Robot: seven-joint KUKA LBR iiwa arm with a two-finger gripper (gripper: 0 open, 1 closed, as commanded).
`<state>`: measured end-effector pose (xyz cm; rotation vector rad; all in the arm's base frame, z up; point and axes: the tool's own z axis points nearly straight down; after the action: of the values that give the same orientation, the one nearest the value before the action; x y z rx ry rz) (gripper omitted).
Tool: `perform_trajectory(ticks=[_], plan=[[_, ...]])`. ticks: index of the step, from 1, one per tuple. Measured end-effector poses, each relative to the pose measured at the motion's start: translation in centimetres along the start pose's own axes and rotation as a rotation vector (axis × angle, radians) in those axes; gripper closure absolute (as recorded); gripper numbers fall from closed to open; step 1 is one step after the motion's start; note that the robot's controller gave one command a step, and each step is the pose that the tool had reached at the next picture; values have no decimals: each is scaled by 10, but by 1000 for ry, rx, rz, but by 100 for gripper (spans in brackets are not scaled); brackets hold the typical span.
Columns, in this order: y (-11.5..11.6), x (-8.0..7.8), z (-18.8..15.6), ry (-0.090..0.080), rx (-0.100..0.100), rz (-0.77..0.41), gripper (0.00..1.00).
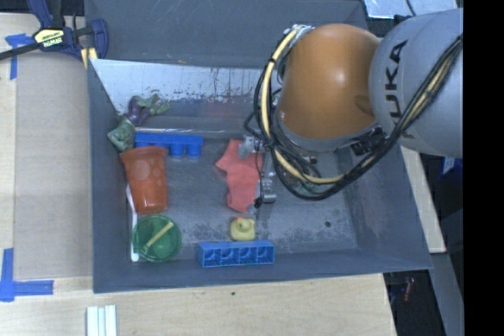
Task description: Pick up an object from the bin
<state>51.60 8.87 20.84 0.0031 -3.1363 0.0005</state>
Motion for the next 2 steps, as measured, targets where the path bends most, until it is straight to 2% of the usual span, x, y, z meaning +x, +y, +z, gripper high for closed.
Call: perform_trajectory(ticks=[1, 2], plan=[[0, -2, -4, -8, -1, 2, 0], [-22, -65, 50, -21, -2, -28, 0]])
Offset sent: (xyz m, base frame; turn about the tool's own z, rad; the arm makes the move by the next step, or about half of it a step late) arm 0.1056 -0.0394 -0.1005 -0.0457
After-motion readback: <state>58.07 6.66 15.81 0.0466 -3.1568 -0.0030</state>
